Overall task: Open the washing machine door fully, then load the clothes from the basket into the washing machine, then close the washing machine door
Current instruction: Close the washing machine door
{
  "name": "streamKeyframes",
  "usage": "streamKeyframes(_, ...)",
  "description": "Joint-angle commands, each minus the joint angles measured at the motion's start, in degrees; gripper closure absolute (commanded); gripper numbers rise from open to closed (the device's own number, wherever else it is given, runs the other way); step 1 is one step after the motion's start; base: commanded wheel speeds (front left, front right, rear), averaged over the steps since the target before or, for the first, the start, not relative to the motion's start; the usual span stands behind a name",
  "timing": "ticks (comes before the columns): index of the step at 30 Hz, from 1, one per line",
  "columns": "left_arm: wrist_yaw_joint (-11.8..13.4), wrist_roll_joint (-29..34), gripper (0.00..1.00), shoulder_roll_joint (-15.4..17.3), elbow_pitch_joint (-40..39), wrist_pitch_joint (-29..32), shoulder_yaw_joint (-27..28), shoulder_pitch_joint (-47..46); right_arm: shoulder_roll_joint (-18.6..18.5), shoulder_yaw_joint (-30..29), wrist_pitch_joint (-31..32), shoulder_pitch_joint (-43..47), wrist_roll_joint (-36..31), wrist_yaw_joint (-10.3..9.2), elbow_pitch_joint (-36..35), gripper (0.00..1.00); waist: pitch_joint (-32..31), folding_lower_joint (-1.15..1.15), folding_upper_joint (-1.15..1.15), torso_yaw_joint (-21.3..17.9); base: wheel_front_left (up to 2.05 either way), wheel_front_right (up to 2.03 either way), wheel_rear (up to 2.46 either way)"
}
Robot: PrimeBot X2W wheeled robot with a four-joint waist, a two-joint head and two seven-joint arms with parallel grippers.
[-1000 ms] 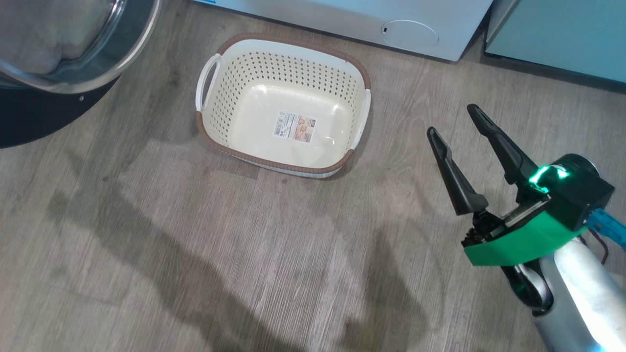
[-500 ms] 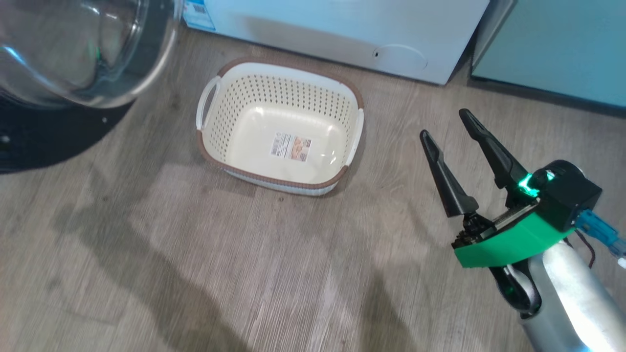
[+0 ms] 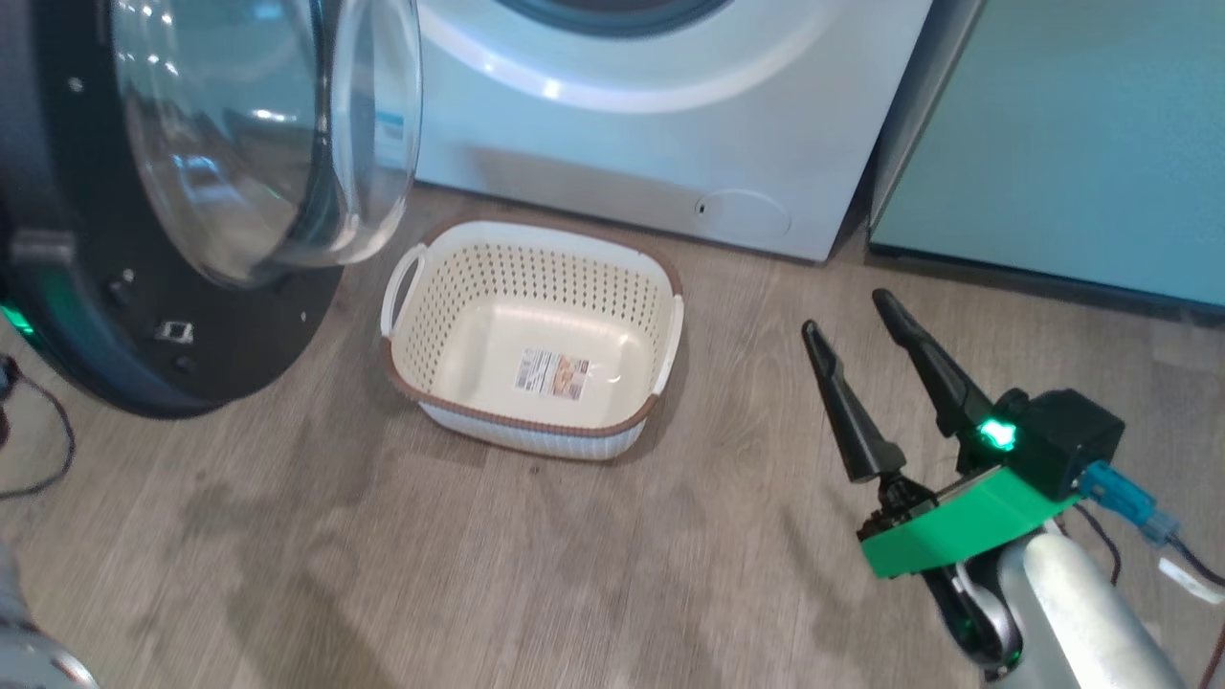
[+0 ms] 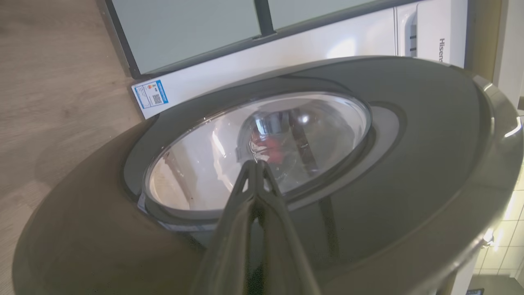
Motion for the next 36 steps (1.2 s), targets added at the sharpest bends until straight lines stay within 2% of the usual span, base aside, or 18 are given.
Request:
streamKeyframes(1,-0.33,-1.10,1.00,0.89,-3.90,2.47,-0.46,1.37,0.78,0.99,-0.53,-0.09,-0.62,0.00,-1.51,0.00,-1.85,0.00,0.00,-0.87,0.00,0.00,0.00)
streamKeyframes(7,0.17,-2.67,1.00,-3.19,-9.14,6.21,-0.64,5.08,1.48,1.19,-0.53,0.90,-0.91,0.00,-1.35,0.00,-3.36,0.00,0.00,-1.90,0.00,0.00,0.00)
streamKeyframes(16,3.81,-5.59,1.00,-10.73,-20.45,11.65,-1.07,9.76,1.39,0.87,-0.53,1.27,-1.07,0.00,-1.60,0.00,-3.19,0.00,0.00,-4.65,0.00,0.00,0.00)
streamKeyframes(23,6.73,-9.52,1.00,-13.45,-27.67,14.23,-4.20,12.68,1.15,0.34,-0.53,0.55,-1.09,0.00,-1.95,0.00,-1.19,0.00,0.00,-7.51,0.00,0.00,0.00)
streamKeyframes(27,8.53,-16.24,1.00,-13.56,-28.15,12.88,-9.93,14.14,1.07,0.09,-0.53,-0.08,-0.99,0.00,-2.11,0.00,0.18,0.00,0.00,-9.49,0.00,0.00,0.00)
streamKeyframes(36,11.61,-27.38,1.00,-13.59,-32.83,4.02,-25.11,19.18,1.24,-0.69,-0.53,-1.26,-0.90,0.00,-2.57,0.00,3.31,0.00,0.00,-14.09,0.00,0.00,0.00)
